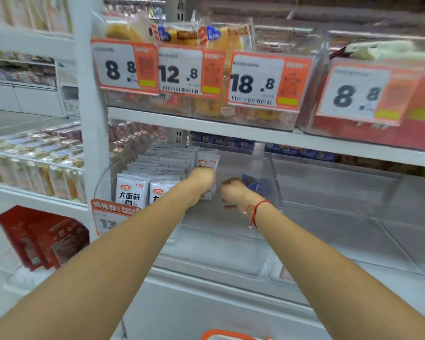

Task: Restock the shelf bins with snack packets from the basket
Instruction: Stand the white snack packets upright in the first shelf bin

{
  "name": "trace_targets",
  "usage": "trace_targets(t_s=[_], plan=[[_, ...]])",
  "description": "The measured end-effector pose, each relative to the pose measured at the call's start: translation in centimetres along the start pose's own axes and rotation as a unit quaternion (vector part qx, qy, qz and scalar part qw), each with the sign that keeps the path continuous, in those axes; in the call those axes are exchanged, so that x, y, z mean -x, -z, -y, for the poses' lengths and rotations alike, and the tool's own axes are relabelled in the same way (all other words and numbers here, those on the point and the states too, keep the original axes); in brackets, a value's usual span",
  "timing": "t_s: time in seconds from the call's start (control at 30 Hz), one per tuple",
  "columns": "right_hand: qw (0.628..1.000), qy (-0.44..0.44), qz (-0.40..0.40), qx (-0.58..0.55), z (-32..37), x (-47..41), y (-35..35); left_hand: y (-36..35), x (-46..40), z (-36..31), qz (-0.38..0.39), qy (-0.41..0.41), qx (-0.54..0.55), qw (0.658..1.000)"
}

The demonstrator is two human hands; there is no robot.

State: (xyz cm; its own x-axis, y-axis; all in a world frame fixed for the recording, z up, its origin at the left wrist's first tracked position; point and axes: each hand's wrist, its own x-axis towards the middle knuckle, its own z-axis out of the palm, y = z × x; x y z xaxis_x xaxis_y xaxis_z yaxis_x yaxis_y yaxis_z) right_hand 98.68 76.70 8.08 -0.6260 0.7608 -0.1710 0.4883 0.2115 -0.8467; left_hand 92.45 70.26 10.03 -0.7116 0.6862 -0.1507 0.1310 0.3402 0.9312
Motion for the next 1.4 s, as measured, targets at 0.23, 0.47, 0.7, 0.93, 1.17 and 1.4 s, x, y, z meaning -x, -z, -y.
trace_targets(t_s=[0.23,0.47,0.7,0.93,1.17,1.4], plan=[[0.988,0.142,-0.056,-0.003,-1.8,10.9,2.6,1.3,9.6,0.9,-0.135,-0.084,-0.060,0.986],[0.996,0.093,0.011,0.014,-6.6,21.3,3.8,-1.2,19.1,7.0,-0.041,-0.044,-0.093,0.994],[0.998,-0.011,0.055,0.018,-15.7,26.1,2.6,-5.6,25.2,15.8,0.057,0.015,-0.148,0.987],[0.984,-0.083,0.096,0.129,-26.7,26.7,-0.2,-9.8,26.7,24.6,0.137,0.083,-0.194,0.968],[0.957,-0.128,0.076,0.249,-33.1,26.3,0.3,-14.8,26.1,28.1,0.226,0.142,-0.188,0.945],[0.956,-0.132,0.103,0.242,-34.0,25.5,1.4,-20.4,26.2,26.7,0.277,0.119,-0.208,0.930]])
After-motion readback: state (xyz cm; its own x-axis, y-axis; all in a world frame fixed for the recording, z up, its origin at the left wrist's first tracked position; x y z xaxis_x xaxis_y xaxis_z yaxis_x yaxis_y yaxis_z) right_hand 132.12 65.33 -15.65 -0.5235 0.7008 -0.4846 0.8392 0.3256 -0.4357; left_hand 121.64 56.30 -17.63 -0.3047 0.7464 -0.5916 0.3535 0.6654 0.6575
